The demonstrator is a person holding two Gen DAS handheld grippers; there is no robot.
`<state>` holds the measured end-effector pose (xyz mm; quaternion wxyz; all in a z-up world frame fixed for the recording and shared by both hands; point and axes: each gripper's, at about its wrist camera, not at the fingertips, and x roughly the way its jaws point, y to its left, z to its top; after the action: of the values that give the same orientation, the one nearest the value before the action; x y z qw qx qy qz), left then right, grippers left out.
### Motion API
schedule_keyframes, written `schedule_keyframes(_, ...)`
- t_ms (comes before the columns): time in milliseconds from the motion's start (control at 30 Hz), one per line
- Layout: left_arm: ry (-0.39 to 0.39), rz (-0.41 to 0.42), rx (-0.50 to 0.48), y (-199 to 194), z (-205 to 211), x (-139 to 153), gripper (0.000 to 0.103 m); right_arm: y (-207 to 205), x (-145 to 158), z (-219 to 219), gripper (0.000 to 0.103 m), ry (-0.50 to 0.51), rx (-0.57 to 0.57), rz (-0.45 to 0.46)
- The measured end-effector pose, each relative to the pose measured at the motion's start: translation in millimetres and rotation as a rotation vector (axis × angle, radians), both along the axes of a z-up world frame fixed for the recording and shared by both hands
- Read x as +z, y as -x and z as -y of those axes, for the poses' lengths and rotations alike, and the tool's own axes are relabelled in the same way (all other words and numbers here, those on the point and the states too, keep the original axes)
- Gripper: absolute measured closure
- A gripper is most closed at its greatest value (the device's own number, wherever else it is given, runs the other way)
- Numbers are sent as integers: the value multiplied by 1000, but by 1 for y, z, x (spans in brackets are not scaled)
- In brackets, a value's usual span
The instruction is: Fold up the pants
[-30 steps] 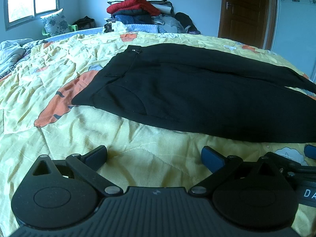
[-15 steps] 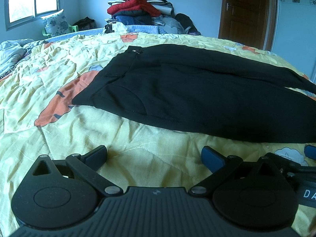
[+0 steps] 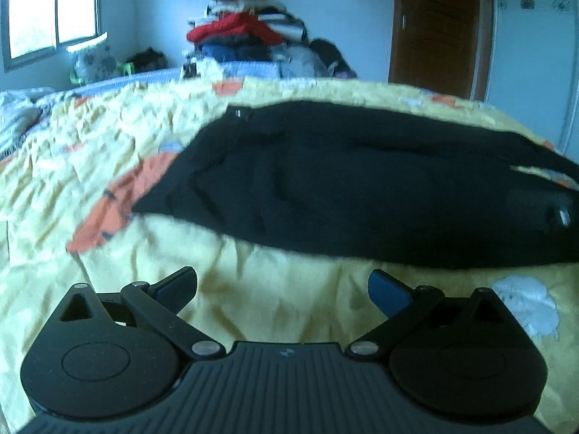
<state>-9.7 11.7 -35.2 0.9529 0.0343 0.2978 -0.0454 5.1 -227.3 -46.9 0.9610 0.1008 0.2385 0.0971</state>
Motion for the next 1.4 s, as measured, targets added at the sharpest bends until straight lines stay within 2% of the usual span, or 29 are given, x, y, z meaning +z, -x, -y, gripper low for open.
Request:
schedule_keyframes(100, -11, 58, -1, -3, 0, 9, 1, -27, 18, 2, 0, 71, 74, 38)
schedule_keyframes(167, -18, 83, -9, -9, 0, 14, 1, -60, 25, 3, 0, 131, 143, 6)
schedule_keyframes(300, -51, 81, -36, -27, 0, 20, 1, -125, 33, -1, 0, 258, 233, -22)
schedule_keyframes(367, -65, 84, -29, -38, -2, 22, 1, -164, 38, 1, 0, 277, 271, -34)
schedule_keyframes(567, -48, 62, 11, -71, -18, 31, 1, -275, 39, 14, 1, 312, 256, -116)
schedule_keyframes(633, -48, 59, 18, -83, -21, 34, 1, -308, 35, 16, 2, 338, 287, -121)
schedule_keyframes(700, -62, 54, 22, -93, -23, 35, 1, -332, 28, 15, 11, 371, 330, -110)
schedule_keyframes(833, -91, 36, 21, -115, -24, 34, 1, -377, 11, 11, 13, 389, 413, -162)
schedule_keyframes(933, -96, 33, 0, -130, -22, 37, 1, -403, 1, 11, 20, 404, 473, -211)
schedule_keyframes(967, -94, 37, -8, -137, -21, 40, 1, -411, -2, 12, 26, 399, 490, -233)
schedule_keyframes(1000, -86, 35, -16, -144, -22, 41, 1, -418, -4, 15, 38, 373, 514, -261)
schedule_keyframes(1033, -68, 27, -24, -153, -22, 43, 1, -422, -5, 18, 48, 339, 537, -276)
schedule_keyframes(1067, -42, 16, -31, -163, -24, 45, 1, -424, -5, 21, 73, 313, 552, -281)
schedule_keyframes(1100, -8, 6, -34, -175, -25, 48, 1, -424, -4, 23, 86, 303, 557, -278)
schedule_keyframes(1133, 20, -6, -32, -186, -26, 50, 1, -421, -2, 23, 92, 309, 556, -269)
schedule_keyframes(1233, 165, -79, -7, -229, -35, 57, 1, -395, 6, 16, 97, 399, 558, -174)
schedule_keyframes(1400, 525, -216, 66, -295, -60, 62, 1, -302, 21, -11, 97, 637, 625, 56)
